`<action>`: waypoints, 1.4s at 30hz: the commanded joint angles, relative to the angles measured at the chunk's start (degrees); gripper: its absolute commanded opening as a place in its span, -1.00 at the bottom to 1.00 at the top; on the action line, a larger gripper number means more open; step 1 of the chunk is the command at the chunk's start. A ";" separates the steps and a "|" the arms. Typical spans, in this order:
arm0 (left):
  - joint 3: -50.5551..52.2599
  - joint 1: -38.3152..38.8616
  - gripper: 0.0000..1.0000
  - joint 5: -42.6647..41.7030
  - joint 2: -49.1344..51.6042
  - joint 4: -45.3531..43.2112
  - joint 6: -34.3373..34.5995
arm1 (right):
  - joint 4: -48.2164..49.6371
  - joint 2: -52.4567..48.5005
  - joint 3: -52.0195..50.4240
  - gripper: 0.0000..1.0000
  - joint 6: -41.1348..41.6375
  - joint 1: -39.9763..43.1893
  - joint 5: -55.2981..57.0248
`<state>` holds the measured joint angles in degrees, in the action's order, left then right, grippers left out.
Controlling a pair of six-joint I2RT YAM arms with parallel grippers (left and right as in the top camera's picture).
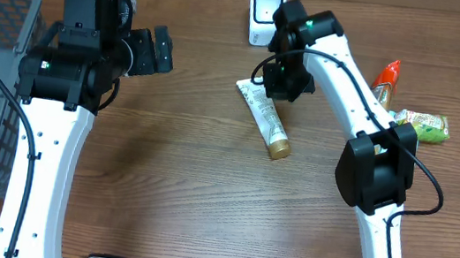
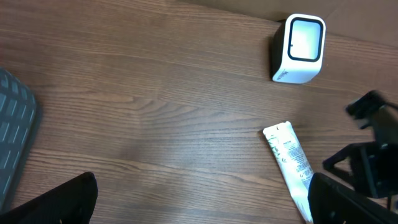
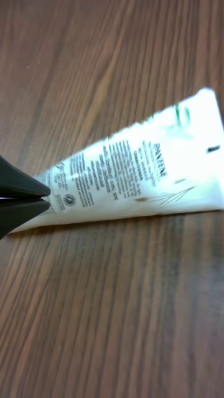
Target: Scan the item barcode
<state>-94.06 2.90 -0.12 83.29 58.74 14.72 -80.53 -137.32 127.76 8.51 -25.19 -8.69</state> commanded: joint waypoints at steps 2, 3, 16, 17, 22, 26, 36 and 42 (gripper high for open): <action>-0.48 0.13 0.99 0.72 -0.04 -0.04 0.72 | 1.77 0.24 -4.83 -0.92 2.62 -2.32 -1.40; -0.48 0.13 0.99 0.72 -0.04 -0.04 0.72 | 2.34 0.24 -5.99 -0.92 2.60 -2.78 -1.40; -0.48 0.13 0.99 0.72 -0.04 -0.04 0.72 | 6.10 0.24 -16.33 -0.92 1.77 -4.90 -1.14; -0.48 0.13 0.99 0.72 -0.04 -0.04 0.72 | 6.10 0.24 -16.33 -0.92 1.51 -4.83 -1.18; -0.48 0.13 0.99 0.72 -0.04 -0.04 0.72 | 6.40 0.26 -16.22 -0.92 1.46 -4.68 -1.16; -0.48 0.13 0.99 0.72 -0.04 -0.04 0.72 | 5.55 0.33 -13.92 -0.91 1.07 -4.63 -1.20; -0.48 0.13 0.99 0.72 -0.04 -0.04 0.72 | -1.95 1.99 -6.08 -0.88 0.00 -7.67 -1.66; -0.48 0.13 0.99 0.72 -0.04 -0.04 0.72 | -3.39 1.86 -8.52 -0.83 0.00 -11.87 -0.31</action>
<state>-94.06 2.90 -0.12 83.26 58.76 14.72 -83.68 -135.59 120.31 8.93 -34.98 -10.20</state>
